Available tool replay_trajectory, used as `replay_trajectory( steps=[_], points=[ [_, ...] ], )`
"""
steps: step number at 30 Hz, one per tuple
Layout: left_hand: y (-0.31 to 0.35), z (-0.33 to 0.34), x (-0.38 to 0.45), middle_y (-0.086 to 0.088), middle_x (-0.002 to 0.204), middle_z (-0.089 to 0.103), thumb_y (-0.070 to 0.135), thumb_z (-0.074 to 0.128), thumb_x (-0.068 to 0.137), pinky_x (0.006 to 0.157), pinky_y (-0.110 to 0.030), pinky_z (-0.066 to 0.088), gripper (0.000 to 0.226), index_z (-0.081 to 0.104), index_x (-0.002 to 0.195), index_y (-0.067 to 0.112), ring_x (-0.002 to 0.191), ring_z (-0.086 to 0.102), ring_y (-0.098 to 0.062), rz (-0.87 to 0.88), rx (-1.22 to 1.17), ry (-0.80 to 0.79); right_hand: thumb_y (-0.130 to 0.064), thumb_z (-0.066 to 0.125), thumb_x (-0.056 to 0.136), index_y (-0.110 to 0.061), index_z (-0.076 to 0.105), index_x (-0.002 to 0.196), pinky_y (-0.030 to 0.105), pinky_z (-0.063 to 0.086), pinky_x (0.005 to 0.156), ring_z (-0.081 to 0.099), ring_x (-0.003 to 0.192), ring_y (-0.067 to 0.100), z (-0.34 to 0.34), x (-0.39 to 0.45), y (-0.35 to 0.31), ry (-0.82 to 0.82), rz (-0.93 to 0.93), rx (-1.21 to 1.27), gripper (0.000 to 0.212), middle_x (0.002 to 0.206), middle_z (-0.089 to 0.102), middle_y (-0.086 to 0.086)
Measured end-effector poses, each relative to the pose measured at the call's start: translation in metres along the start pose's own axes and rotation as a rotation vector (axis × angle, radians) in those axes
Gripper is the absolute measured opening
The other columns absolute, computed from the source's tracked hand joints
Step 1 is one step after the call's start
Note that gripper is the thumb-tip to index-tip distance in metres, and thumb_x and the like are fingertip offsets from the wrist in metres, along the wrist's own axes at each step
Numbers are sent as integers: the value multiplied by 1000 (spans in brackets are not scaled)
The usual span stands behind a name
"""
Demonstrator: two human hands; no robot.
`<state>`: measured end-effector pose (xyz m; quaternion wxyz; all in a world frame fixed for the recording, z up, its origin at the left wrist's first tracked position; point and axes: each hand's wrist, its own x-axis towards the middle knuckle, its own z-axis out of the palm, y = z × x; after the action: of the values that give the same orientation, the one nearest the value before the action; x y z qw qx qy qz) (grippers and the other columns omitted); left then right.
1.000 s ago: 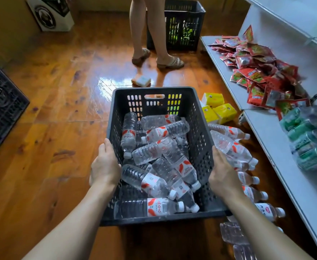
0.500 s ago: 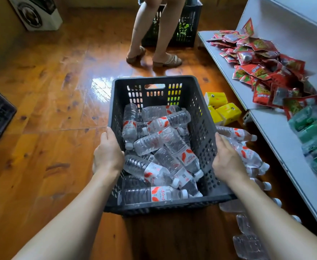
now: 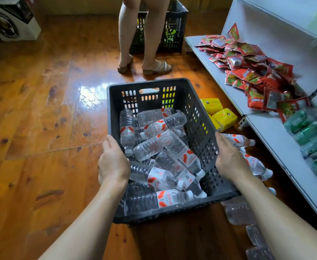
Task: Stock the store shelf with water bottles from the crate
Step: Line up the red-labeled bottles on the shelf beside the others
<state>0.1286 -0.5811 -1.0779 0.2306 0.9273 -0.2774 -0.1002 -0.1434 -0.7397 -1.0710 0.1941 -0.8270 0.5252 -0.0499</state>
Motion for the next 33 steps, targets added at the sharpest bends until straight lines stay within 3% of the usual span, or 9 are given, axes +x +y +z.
replay_trajectory(
  steps=[5, 10, 12, 15, 18, 21, 24, 28, 33],
  points=[
    [4, -2, 9, -12, 146, 42, -6, 44, 89, 73, -46, 45, 73, 17, 154, 11, 108, 55, -38, 52, 16, -19, 0, 40, 96, -17, 10, 160, 46, 43, 104, 36, 141, 33, -2, 5, -4, -6, 23, -30, 73, 166, 12, -1],
    [5, -8, 10, -16, 144, 44, 10, 49, 88, 97, -51, 42, 64, 29, 149, 7, 124, 41, -37, 69, 111, -39, -16, 43, 100, -12, 11, 159, 45, 28, 118, 16, 151, 28, -3, 0, -12, -47, 56, -173, 67, 166, 9, 4],
    [8, -9, 8, -18, 150, 35, 15, 53, 87, 109, -52, 34, 67, 28, 149, 7, 135, 33, -38, 122, 159, -51, -23, 49, 98, -6, 22, 156, 45, 23, 121, 18, 150, 30, -6, -3, -19, 10, 7, -286, 66, 162, 21, 12],
    [16, -2, 2, -15, 152, 32, 21, 61, 85, 121, -51, 20, 73, 30, 150, 11, 141, 27, -35, 359, 257, -38, -20, 59, 92, -1, 41, 147, 51, 31, 117, 32, 143, 36, -7, -7, -34, 51, -118, -306, 61, 151, 41, 18],
    [39, 9, -11, -10, 150, 42, 27, 58, 90, 122, -48, 23, 67, 35, 151, 12, 140, 35, -29, 580, 237, -166, -23, 55, 97, -6, 31, 153, 45, 34, 115, 31, 144, 29, -6, -8, -52, -60, -160, -251, 63, 155, 36, 11],
    [66, 30, -8, -3, 153, 41, 27, 49, 96, 120, -41, 27, 60, 33, 152, 15, 142, 34, -23, 665, 165, -332, -31, 49, 101, -12, 14, 158, 42, 35, 114, 29, 143, 26, 3, 10, -57, -225, -55, -232, 69, 159, 27, 5],
    [79, 59, 8, -2, 154, 38, 27, 50, 94, 118, -40, 29, 59, 33, 150, 17, 142, 31, -25, 758, 210, -386, -34, 52, 100, -11, 7, 158, 43, 35, 112, 32, 142, 31, 25, 30, -53, -332, 44, -223, 77, 159, 26, 10],
    [86, 91, 26, -5, 163, 19, 37, 51, 95, 123, -44, 16, 68, 22, 154, 21, 151, 8, -29, 823, 359, -447, -22, 59, 96, -11, -3, 158, 45, 36, 109, 34, 140, 36, 67, 53, -44, -459, 118, -190, 88, 158, 24, 15],
    [102, 111, 33, -6, 167, -4, 27, 59, 91, 123, -49, 1, 78, 17, 157, 25, 153, -14, -33, 895, 543, -419, -12, 59, 94, -7, 16, 150, 44, 40, 101, 45, 131, 38, 81, 79, -35, -440, 222, -98, 71, 147, 38, 20]
  ],
)
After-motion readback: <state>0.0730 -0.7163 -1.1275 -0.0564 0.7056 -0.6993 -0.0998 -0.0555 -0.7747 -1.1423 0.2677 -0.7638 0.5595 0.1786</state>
